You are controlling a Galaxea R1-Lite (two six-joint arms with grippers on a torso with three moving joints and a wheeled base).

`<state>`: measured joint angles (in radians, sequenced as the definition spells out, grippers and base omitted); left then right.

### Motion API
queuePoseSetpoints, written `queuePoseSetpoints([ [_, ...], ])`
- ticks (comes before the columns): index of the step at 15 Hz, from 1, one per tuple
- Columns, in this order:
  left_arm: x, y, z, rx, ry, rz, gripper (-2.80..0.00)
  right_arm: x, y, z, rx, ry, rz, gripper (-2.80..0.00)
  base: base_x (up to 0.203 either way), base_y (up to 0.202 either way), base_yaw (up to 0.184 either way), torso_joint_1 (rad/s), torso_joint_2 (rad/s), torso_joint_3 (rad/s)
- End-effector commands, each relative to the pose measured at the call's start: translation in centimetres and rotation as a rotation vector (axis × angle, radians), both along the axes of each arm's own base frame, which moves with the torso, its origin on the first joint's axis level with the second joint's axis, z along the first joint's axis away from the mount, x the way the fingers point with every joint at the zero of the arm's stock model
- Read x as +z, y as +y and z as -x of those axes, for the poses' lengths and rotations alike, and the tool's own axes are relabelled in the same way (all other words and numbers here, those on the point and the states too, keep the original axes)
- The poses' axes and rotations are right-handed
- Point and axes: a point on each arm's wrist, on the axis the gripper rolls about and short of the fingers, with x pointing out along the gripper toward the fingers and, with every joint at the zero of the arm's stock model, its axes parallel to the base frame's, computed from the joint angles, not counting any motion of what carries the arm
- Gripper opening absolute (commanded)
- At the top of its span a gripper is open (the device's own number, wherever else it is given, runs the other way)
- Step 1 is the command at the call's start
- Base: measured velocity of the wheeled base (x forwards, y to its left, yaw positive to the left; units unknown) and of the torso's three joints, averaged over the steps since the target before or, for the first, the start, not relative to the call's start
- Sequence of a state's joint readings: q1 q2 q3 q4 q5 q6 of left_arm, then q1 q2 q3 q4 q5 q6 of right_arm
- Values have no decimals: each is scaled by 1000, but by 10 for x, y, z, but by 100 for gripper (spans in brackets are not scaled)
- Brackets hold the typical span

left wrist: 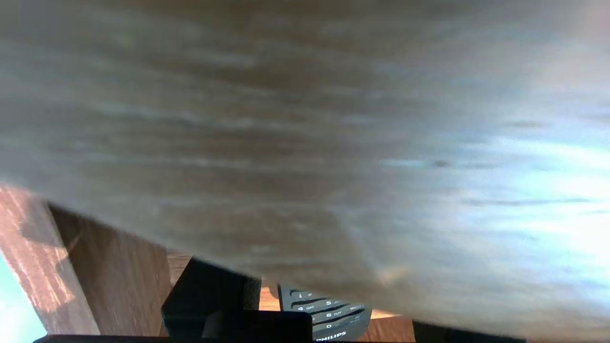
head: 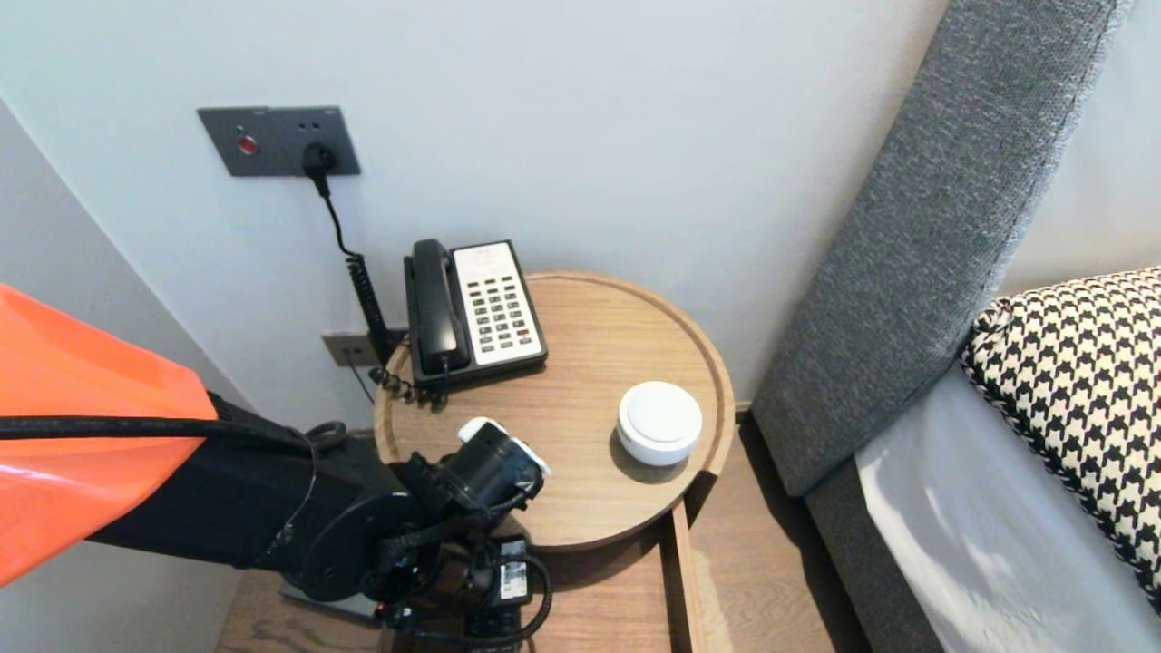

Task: Put the remote controls on the table in the drawer one by one

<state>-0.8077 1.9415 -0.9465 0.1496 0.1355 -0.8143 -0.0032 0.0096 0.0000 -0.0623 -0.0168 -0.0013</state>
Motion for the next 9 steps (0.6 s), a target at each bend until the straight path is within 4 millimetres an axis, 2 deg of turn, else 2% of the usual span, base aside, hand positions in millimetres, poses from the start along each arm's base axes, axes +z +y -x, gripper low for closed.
queuePoseSetpoints([
  [1,-5,0,0,5,8,-7,-280,-8,0,-2,0,28,0,-280,0,0,0,0,0,0],
  [9,-14,3,2,4,10,-2,-280,-8,0,-2,0,28,0,-280,0,0,0,0,0,0],
])
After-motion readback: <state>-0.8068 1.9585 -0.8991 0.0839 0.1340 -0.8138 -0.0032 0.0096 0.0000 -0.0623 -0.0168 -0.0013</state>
